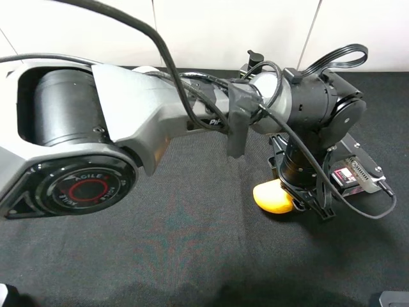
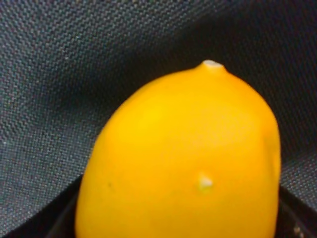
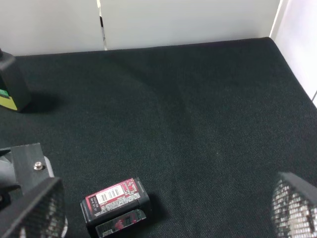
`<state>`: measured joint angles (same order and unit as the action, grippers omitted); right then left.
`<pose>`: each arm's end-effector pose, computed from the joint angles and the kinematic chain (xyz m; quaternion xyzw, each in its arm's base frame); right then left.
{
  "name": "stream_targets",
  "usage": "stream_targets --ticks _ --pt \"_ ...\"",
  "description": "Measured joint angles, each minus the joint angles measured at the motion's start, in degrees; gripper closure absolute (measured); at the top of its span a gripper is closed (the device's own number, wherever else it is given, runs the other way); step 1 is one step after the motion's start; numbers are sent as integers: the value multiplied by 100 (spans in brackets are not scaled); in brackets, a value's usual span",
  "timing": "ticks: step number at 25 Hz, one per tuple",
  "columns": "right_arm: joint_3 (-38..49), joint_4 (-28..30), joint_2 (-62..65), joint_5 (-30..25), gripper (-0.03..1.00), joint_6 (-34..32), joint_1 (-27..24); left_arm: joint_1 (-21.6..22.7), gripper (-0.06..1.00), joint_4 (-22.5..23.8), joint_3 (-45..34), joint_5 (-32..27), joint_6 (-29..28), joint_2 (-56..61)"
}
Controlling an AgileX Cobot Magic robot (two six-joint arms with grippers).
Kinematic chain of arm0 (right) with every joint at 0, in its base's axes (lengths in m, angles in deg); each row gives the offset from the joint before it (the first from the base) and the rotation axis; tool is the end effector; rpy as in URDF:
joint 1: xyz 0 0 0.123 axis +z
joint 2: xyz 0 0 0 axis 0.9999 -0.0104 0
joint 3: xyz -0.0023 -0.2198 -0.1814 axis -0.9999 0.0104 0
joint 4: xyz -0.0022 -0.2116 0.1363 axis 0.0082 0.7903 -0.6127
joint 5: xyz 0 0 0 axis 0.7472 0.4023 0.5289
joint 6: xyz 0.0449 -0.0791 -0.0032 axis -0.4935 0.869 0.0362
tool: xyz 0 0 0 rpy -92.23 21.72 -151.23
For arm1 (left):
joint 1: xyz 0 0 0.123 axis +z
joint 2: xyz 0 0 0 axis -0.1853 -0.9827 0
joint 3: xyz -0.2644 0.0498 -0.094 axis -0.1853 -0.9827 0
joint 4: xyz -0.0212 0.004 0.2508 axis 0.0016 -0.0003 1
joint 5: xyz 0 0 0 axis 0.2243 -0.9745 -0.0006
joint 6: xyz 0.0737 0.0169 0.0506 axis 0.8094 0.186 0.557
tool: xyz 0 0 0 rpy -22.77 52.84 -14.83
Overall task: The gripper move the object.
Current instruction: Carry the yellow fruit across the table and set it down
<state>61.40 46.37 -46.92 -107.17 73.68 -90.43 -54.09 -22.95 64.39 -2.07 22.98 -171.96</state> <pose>-0.0043 -0.0059 0.2799 0.0531 0.8393 -0.0141 0.5409 0.2229 -0.4710 0.1103 0.5808 0.8046 -0.0552 0.1107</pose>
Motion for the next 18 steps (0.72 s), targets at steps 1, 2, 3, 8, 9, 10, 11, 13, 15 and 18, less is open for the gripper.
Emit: stream_targets --ticks 1,2,3,8,9,10,11,13,15,18 --pt "0 0 0 0 34 0 0 -6 29 13 0 0 0 0" --pt "0 0 0 0 34 0 0 -6 29 14 0 -8 0 -6" --pt "0 0 0 0 34 0 0 -13 29 14 0 -12 0 -12" --pt "0 0 0 0 34 0 0 -13 29 14 0 -12 0 -28" --pt "0 0 0 0 34 0 0 -13 29 14 0 -12 0 -28" --pt "0 0 0 0 34 0 0 -13 29 14 0 -12 0 -28" --pt "0 0 0 0 34 0 0 -13 29 14 0 -12 0 -28" --pt "0 0 0 0 34 0 0 -13 29 14 0 -12 0 -28" --pt "0 0 0 0 34 0 0 -13 29 19 0 -12 0 -43" --pt "0 0 0 0 34 0 0 -13 29 19 0 -13 0 -101"
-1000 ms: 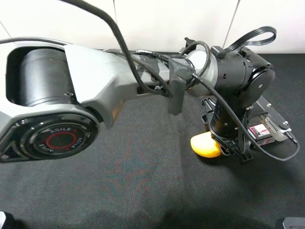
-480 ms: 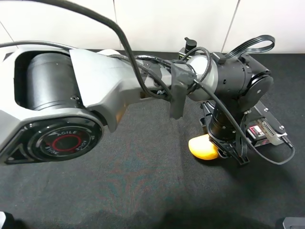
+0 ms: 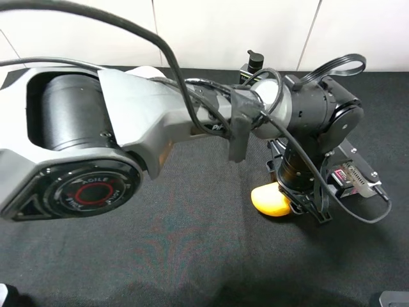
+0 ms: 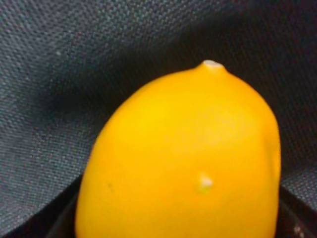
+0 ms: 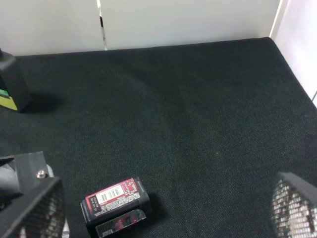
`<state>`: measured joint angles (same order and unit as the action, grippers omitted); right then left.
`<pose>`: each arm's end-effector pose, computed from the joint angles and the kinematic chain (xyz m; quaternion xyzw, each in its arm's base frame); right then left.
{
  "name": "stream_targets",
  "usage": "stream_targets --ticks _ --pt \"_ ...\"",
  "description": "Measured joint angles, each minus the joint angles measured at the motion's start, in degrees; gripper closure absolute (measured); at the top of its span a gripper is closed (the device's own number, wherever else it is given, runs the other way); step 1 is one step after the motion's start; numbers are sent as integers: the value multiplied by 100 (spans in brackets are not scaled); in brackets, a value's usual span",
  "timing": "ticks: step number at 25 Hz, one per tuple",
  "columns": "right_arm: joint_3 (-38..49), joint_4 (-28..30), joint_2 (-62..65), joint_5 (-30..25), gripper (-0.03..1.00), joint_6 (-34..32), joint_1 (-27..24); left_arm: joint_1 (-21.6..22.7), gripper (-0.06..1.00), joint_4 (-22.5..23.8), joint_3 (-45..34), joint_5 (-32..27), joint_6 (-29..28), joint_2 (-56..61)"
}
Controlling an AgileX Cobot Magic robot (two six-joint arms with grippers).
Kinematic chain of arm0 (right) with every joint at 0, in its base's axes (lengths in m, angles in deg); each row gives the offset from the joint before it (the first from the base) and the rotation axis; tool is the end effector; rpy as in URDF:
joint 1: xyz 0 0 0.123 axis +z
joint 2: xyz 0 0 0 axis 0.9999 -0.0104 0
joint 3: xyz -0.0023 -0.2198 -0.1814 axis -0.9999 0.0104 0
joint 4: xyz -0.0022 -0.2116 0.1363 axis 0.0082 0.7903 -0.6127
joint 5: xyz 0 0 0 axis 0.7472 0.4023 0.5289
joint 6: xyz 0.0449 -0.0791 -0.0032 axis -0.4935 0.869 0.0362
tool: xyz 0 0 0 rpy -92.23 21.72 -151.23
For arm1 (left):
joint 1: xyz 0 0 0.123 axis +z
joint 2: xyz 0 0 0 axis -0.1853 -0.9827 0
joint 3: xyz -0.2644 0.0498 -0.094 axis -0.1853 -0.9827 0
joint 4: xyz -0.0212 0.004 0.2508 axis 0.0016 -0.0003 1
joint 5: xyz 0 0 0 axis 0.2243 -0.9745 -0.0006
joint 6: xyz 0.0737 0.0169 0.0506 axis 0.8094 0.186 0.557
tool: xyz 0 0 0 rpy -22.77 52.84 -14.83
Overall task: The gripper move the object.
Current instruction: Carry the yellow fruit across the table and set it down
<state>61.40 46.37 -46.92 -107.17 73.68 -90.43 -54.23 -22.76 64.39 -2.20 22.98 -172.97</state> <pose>-0.0043 -0.0059 0.2799 0.0531 0.8393 -0.0141 0.5409 0.2218 -0.4710 0.1011 0.5831 0.8044 -0.0493 0.1027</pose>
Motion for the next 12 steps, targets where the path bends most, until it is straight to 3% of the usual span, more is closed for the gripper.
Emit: stream_targets --ticks 12 --pt "0 0 0 0 34 0 0 -29 29 28 0 68 0 -28"
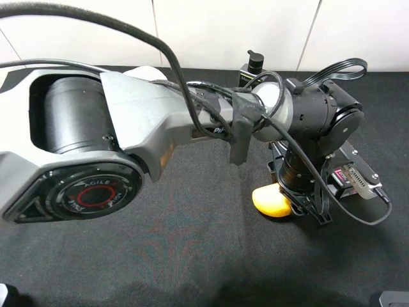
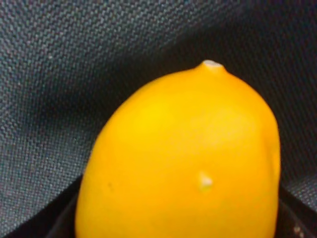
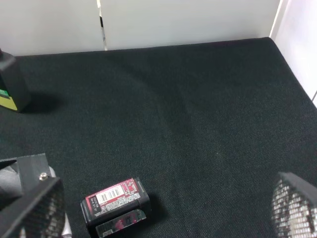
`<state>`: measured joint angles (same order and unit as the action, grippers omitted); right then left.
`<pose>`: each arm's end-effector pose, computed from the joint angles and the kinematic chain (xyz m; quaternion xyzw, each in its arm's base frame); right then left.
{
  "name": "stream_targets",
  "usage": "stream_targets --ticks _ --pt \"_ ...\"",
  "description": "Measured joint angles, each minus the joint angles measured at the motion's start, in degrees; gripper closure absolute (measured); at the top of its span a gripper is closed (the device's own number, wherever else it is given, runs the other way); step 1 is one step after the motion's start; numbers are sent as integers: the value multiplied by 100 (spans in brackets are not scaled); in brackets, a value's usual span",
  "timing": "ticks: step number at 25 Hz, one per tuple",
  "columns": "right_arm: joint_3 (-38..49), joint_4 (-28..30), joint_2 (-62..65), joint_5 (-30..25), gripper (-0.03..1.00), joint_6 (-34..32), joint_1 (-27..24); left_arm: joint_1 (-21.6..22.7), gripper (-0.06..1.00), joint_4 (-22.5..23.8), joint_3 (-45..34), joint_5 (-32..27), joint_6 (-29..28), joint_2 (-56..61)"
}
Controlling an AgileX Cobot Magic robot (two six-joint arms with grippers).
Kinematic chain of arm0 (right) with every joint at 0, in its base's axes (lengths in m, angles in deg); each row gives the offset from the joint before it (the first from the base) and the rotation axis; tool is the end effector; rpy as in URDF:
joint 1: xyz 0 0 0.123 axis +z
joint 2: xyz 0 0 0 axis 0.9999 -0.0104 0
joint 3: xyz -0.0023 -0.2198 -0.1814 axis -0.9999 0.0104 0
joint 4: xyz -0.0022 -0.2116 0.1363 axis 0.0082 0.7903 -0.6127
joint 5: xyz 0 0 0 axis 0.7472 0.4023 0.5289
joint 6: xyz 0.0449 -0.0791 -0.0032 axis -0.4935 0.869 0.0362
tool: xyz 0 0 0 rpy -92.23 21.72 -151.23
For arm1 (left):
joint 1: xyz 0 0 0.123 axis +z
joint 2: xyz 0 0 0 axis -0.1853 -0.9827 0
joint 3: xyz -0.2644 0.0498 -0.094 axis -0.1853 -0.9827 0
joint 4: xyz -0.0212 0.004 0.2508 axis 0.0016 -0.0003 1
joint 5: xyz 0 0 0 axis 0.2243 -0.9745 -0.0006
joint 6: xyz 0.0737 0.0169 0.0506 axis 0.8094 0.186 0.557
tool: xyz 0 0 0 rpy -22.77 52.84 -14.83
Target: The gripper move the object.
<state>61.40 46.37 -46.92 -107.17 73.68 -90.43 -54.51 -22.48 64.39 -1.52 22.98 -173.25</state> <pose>-0.0043 -0.0059 0.2799 0.0531 0.8393 -0.0141 0.5409 0.2202 -0.4728 0.0988 0.5857 0.8020 -0.0493 0.1067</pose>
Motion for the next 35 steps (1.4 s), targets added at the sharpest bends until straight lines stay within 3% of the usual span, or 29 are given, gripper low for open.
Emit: stream_targets --ticks 13,22,35 --pt "0 0 0 0 34 0 0 0 29 0 0 7 38 0" --pt "0 0 0 0 34 0 0 0 19 0 0 151 22 -2" --pt "0 0 0 0 34 0 0 0 18 0 0 198 -68 -2"
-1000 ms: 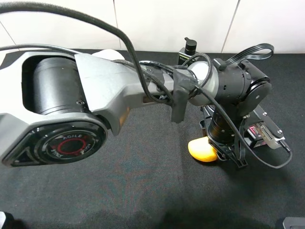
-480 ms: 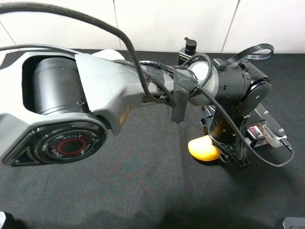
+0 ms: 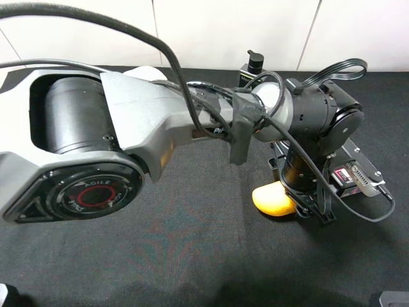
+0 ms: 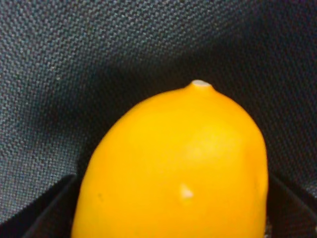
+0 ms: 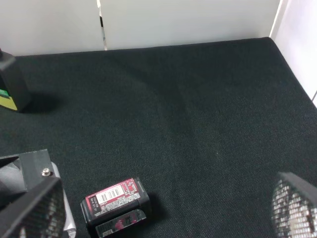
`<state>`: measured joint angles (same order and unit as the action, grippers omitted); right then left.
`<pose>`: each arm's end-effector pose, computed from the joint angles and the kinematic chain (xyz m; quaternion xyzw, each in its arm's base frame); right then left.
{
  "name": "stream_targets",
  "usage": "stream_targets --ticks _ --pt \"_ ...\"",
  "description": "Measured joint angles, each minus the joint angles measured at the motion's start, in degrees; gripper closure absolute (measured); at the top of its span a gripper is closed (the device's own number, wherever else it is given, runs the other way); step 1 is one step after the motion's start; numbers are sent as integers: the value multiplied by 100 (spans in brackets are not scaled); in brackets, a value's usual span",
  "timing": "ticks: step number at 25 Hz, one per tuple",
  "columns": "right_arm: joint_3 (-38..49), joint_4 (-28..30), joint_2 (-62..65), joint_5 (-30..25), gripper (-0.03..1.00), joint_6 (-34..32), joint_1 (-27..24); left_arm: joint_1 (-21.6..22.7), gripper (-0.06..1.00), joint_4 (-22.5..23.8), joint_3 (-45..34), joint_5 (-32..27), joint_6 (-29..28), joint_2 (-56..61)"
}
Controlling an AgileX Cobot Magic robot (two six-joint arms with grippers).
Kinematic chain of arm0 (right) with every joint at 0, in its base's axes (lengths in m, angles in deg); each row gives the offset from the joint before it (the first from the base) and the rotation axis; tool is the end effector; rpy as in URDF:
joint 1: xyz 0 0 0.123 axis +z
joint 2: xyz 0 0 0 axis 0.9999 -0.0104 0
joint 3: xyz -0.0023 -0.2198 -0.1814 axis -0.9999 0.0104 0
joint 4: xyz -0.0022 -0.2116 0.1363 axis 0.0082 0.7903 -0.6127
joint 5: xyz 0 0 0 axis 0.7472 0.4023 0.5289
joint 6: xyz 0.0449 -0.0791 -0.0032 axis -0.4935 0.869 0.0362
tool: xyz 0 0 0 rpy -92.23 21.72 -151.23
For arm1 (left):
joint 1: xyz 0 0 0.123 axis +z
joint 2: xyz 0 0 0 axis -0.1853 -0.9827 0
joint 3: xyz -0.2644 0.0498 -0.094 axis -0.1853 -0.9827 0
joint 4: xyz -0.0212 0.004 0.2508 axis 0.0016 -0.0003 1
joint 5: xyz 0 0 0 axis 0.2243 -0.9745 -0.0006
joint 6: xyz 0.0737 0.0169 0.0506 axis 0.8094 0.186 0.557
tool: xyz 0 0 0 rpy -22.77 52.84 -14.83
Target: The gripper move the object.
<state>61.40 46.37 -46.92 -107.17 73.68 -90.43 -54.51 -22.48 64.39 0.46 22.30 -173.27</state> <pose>-0.0043 -0.0059 0.2799 0.0531 0.8393 -0.0141 0.5409 0.2214 -0.4755 0.0994 0.5798 0.8036 -0.0584 0.1211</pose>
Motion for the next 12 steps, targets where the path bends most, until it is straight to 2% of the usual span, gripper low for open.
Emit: stream_targets --ticks 12 --pt "0 0 0 0 34 0 0 0 18 169 0 -43 -22 59"
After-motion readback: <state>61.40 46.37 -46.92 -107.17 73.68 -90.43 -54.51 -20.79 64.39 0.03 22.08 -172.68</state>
